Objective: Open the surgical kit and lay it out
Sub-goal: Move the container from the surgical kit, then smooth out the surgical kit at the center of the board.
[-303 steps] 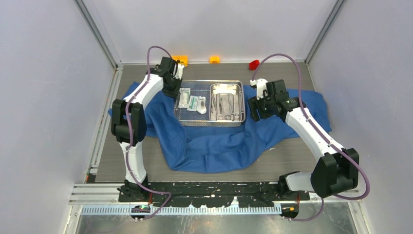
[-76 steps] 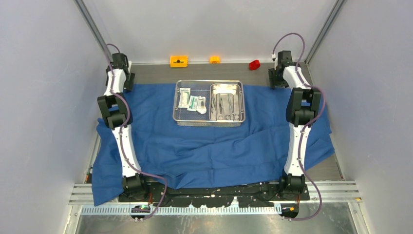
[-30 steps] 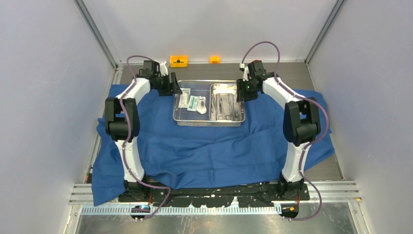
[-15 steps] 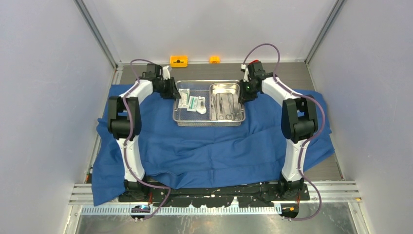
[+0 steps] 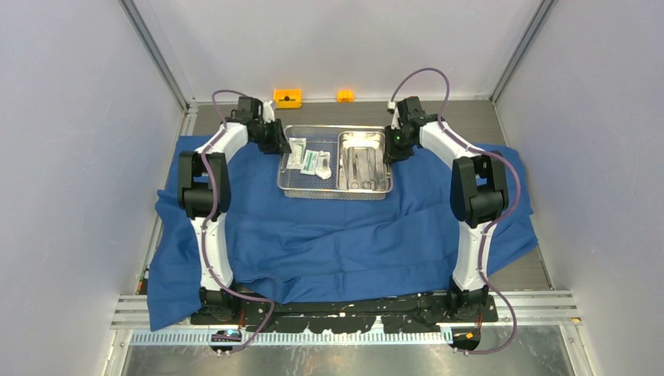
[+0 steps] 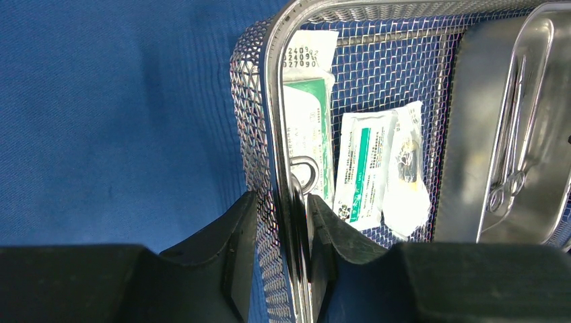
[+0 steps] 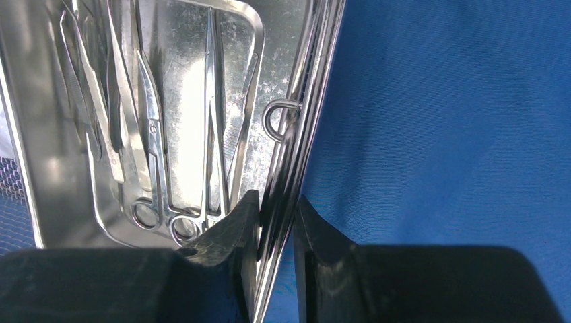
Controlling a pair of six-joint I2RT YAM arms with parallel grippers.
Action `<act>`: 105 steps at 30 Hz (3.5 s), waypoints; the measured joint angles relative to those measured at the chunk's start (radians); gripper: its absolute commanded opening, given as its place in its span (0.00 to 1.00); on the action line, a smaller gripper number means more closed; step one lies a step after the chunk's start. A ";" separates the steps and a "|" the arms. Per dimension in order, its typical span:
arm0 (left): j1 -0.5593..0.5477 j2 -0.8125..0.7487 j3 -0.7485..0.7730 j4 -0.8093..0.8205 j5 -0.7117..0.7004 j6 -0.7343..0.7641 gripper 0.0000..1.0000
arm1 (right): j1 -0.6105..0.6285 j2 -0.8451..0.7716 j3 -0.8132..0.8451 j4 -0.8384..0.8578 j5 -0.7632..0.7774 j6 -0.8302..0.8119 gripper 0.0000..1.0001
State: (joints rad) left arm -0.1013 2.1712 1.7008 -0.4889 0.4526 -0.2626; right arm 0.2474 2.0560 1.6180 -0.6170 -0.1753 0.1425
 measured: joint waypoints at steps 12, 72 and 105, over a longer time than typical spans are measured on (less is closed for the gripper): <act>-0.001 -0.006 0.000 -0.010 -0.015 0.034 0.84 | -0.040 -0.064 0.000 -0.008 0.015 -0.067 0.71; 0.169 0.074 0.100 -0.165 -0.208 0.512 0.72 | -0.130 0.030 -0.063 -0.035 0.014 -0.230 0.76; 0.164 0.072 0.110 -0.283 -0.199 0.427 0.00 | -0.114 0.085 0.014 -0.096 0.005 -0.161 0.00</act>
State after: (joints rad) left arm 0.0624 2.2433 1.8107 -0.7723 0.2535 0.1642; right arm 0.1337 2.1410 1.6325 -0.7132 -0.1699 -0.0185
